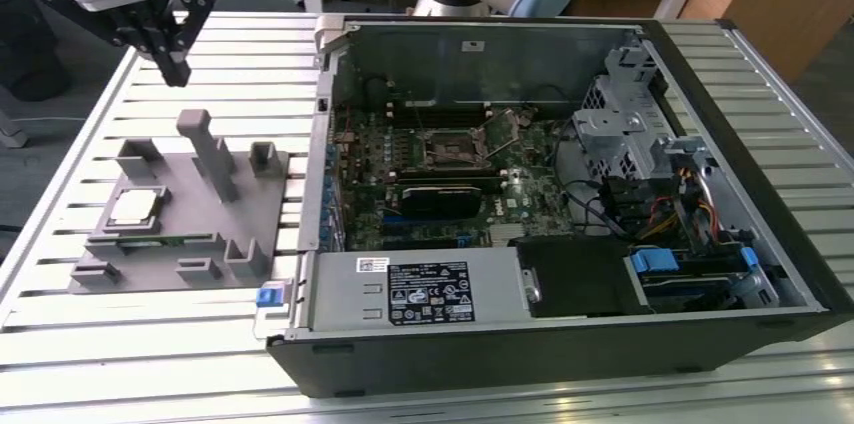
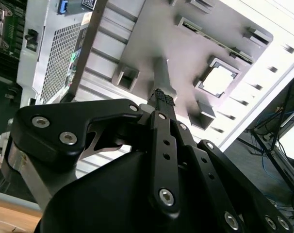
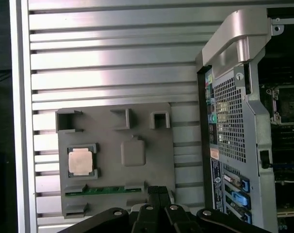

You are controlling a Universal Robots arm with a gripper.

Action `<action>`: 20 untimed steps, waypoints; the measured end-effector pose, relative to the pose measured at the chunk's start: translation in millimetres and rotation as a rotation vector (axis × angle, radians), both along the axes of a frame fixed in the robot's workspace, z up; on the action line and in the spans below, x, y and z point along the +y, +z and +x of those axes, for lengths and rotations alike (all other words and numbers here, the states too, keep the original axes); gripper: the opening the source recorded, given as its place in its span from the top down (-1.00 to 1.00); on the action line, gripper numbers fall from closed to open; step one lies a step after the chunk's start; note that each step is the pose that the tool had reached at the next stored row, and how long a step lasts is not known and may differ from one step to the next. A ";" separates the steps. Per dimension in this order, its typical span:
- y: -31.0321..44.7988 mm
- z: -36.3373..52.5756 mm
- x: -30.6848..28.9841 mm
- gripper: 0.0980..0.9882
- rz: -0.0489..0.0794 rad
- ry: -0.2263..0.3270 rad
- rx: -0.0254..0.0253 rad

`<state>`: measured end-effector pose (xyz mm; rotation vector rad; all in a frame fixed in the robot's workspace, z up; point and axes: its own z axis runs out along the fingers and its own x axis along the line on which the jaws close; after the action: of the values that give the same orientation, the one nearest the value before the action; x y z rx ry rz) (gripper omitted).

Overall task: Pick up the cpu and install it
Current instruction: 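Reach for the cpu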

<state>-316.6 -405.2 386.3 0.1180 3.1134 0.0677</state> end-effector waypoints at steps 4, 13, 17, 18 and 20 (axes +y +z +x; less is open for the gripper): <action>-0.5 -12.6 -0.7 0.98 0.000 0.000 0.0003; -1.7 -46.1 -0.8 0.98 0.000 0.000 0.0049; -2.9 -55.5 -0.8 0.98 0.000 0.000 0.0164; -3.4 -58.7 -0.8 0.98 0.000 0.000 0.0179; -4.7 -65.8 -0.7 0.98 0.000 0.000 0.0199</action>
<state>-382.4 -406.0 381.6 0.1195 3.1332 0.0669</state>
